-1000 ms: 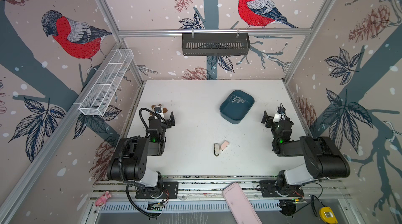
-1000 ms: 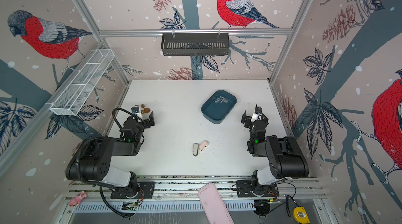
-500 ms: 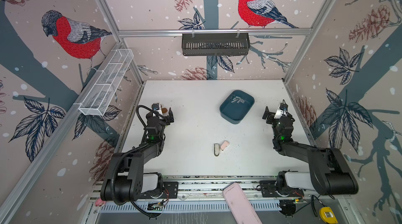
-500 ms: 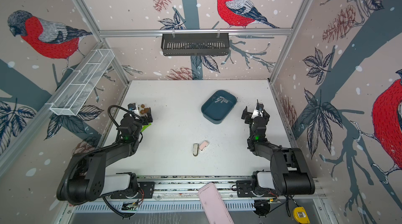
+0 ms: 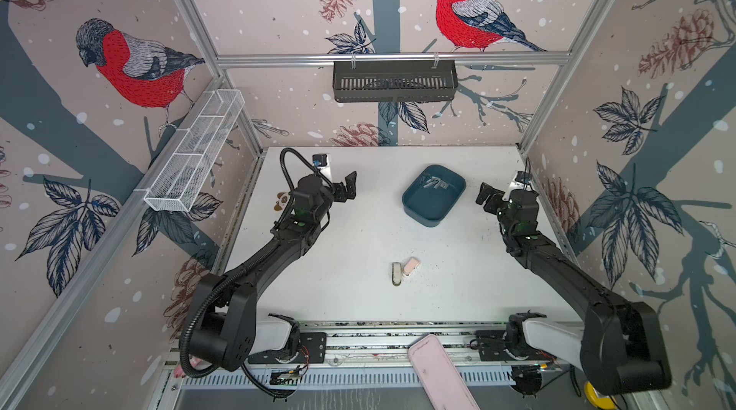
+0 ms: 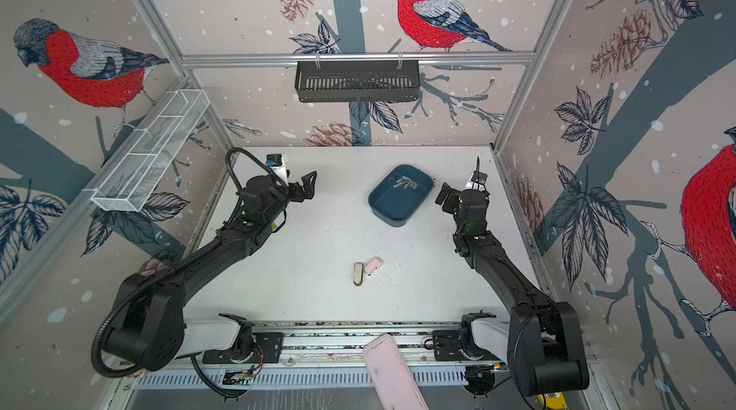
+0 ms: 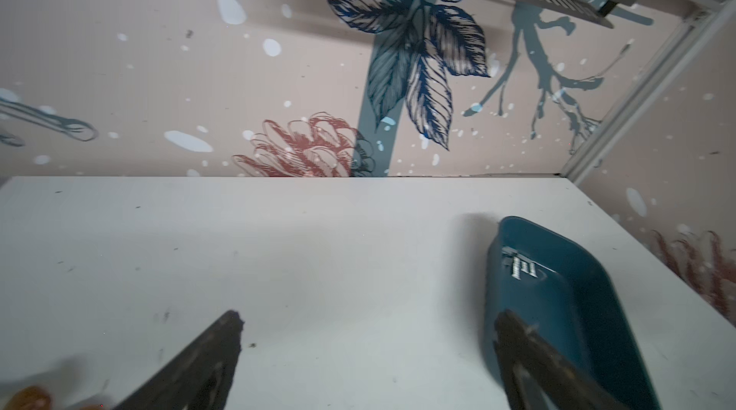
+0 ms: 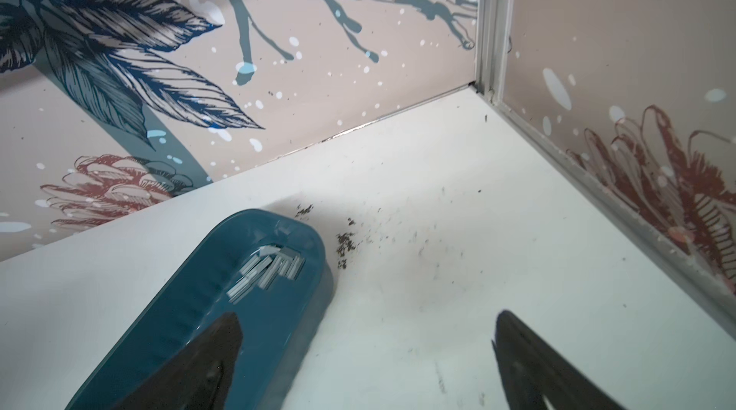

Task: Load the staples into the stapler
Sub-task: 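Move the left gripper to the pink stapler while the right nears the tray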

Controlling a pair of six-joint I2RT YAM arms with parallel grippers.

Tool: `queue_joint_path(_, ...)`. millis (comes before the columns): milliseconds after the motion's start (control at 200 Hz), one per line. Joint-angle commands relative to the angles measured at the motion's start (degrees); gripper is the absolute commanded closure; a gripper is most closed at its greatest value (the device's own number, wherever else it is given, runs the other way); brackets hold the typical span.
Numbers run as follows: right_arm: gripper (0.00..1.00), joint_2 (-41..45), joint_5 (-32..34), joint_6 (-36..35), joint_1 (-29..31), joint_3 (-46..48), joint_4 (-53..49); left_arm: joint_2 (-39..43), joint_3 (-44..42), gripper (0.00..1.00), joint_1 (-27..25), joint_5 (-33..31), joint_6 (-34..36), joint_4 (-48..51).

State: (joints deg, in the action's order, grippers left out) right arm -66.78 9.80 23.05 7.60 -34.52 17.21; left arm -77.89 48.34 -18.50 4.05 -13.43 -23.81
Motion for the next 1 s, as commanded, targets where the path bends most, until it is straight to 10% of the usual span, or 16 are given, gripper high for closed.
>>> queue_joint_path(0, 0.01, 0.0, -2.3, 4.5, 1.8, -1.7, -7.6, -3.7, 7.3, 0.02, -1.1, 8.8, -0.5, 11.4)
queue_joint_path(270, 0.00, -0.6, -6.6, 7.0, 7.6, -2.3, -11.0, -10.9, 22.0, 0.02, -2.2, 17.6, 2.7, 31.5)
queue_joint_path(996, 0.00, 16.4, -15.0, 3.0, 12.2, 8.1, -15.0, 2.1, -1.4, 0.07, -19.8, 5.3, -1.9, 44.9)
